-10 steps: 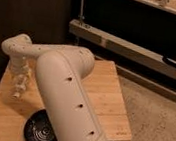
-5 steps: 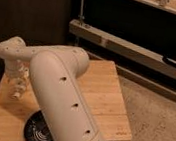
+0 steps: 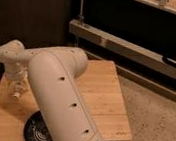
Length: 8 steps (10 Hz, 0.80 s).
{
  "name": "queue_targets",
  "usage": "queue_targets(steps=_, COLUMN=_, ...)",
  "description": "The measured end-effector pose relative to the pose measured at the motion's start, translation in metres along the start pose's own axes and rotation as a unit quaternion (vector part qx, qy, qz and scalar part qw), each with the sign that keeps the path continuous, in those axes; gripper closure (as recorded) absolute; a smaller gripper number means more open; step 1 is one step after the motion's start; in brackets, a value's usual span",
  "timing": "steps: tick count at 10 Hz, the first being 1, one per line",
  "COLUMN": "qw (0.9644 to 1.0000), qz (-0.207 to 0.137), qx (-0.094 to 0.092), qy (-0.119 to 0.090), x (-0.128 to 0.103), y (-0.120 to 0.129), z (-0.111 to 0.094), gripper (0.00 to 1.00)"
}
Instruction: Place the bottle in the ceramic bowl
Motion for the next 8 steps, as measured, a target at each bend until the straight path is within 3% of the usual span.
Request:
queue_targets(steps=6, qw=0.9999, qz=0.015, qx=0.007, qy=0.005, x=0.000, y=-0.001, z=0.012, gripper=0.35)
queue_targets(steps=7, qw=0.9997, qz=0.020, qx=0.007, qy=0.010, x=-0.001, y=-0.001, z=0.015, gripper=0.38)
queue_targets(steps=8, qw=0.9996, qz=0.021, qx=0.007, qy=0.019, x=-0.001, y=0.000, z=0.020, gripper=0.49)
